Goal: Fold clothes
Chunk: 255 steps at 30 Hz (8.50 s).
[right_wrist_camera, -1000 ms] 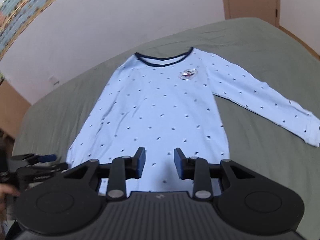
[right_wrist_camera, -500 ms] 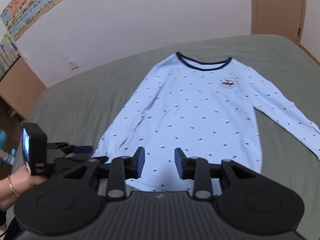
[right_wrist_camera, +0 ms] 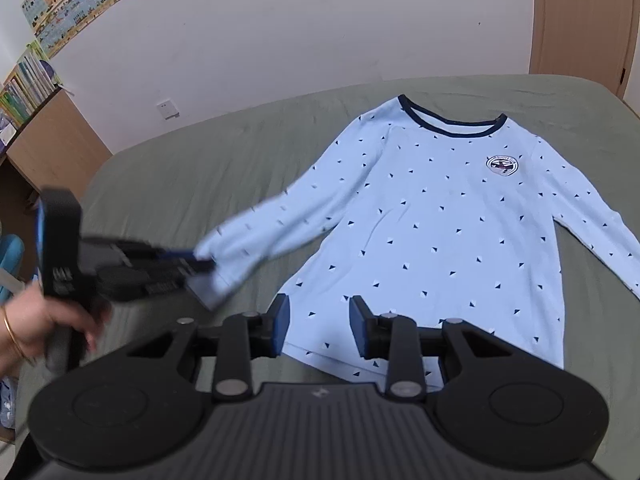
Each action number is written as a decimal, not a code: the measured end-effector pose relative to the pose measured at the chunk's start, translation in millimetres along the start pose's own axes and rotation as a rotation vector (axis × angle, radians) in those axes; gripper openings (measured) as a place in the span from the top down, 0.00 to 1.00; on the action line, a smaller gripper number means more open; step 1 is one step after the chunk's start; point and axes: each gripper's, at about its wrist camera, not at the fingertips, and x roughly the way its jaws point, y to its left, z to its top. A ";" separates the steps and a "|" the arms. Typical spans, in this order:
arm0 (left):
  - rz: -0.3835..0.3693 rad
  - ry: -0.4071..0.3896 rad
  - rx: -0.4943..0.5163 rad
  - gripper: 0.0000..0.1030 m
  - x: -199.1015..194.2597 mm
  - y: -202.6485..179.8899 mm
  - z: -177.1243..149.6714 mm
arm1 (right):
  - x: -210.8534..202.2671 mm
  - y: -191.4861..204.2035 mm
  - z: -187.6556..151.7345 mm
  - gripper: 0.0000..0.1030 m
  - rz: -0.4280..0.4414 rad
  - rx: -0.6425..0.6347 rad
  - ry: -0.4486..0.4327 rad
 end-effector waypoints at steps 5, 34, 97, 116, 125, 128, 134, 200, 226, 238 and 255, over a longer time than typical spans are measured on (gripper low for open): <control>0.086 0.033 0.054 0.86 11.9 38.9 15.9 | 4.6 3.7 -0.4 0.66 0.002 -0.002 0.010; 0.035 0.080 -0.077 0.43 28.2 124.0 -0.8 | 43.9 16.0 1.7 0.66 0.013 -0.002 0.085; 0.214 0.140 -0.135 0.87 58.6 100.2 10.5 | 54.8 -13.7 -15.5 0.66 0.011 0.029 0.129; -0.200 0.096 0.037 0.49 15.0 -56.4 -9.3 | -18.6 -184.8 -69.9 0.59 -0.242 0.384 0.040; -0.223 0.100 -0.023 0.49 31.0 -80.8 -10.7 | -4.0 -204.6 -86.9 0.59 -0.150 0.501 0.044; -0.214 0.106 -0.022 0.49 36.2 -88.8 -7.6 | 2.2 -205.4 -85.4 0.60 -0.140 0.496 0.051; -0.221 0.121 -0.003 0.83 48.8 -101.7 -6.6 | 15.7 -204.4 -84.9 0.84 -0.137 0.465 0.081; -0.147 0.021 0.061 0.54 61.3 -120.1 71.4 | -29.3 -420.8 -26.8 0.87 -0.478 0.663 -0.067; -0.187 0.035 0.091 0.54 77.8 -147.8 87.1 | 49.0 -395.9 84.2 0.57 -0.233 0.239 0.073; -0.206 0.040 0.095 0.54 87.2 -158.1 87.6 | 70.1 -391.2 102.2 0.97 -0.343 0.137 0.058; -0.235 0.063 0.049 0.54 82.3 -149.1 70.9 | -49.8 -440.3 25.0 0.60 -0.362 0.577 -0.091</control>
